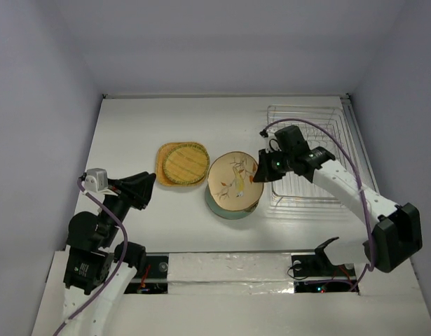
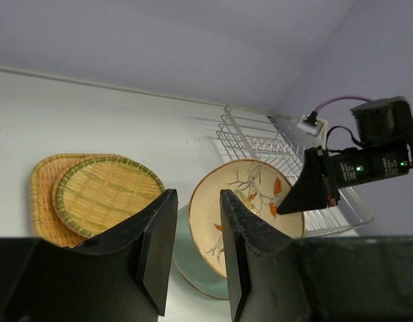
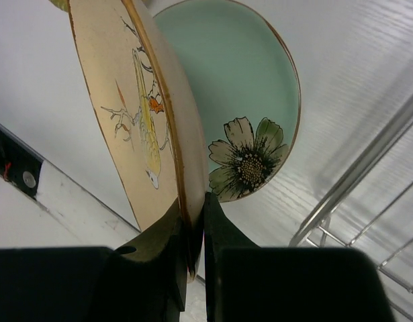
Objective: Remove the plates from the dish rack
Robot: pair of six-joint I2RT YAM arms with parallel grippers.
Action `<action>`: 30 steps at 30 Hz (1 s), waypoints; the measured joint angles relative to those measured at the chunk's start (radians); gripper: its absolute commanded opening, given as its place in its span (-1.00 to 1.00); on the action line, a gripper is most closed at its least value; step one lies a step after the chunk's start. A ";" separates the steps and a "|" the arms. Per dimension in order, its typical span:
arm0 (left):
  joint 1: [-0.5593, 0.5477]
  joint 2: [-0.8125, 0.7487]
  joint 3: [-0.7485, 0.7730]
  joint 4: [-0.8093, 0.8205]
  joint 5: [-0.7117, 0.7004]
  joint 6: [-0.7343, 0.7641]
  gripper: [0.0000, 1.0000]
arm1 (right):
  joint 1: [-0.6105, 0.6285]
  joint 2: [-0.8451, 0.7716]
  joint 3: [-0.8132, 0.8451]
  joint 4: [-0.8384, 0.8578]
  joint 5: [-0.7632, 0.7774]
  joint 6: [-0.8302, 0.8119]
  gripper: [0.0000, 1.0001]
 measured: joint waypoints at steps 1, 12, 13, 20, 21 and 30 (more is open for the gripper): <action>0.000 0.002 0.000 0.000 -0.001 0.000 -0.41 | 0.000 0.016 -0.012 0.016 -0.010 -0.001 -1.00; 0.000 0.027 0.000 0.000 -0.009 -0.002 -0.40 | 0.000 0.161 -0.067 0.125 -0.037 -0.017 -1.00; 0.000 0.028 0.000 0.000 -0.010 -0.002 -0.40 | 0.000 0.169 -0.067 0.130 -0.038 -0.015 -0.97; 0.001 0.028 0.000 0.000 -0.010 -0.002 -0.40 | 0.012 0.175 -0.066 0.137 0.035 0.003 -0.04; 0.005 0.028 0.000 0.000 -0.010 -0.002 -0.40 | 0.013 0.175 -0.066 0.135 0.051 0.005 0.05; 0.006 0.028 0.000 0.000 -0.010 -0.003 -0.40 | 0.070 0.185 -0.065 0.117 0.169 0.010 0.43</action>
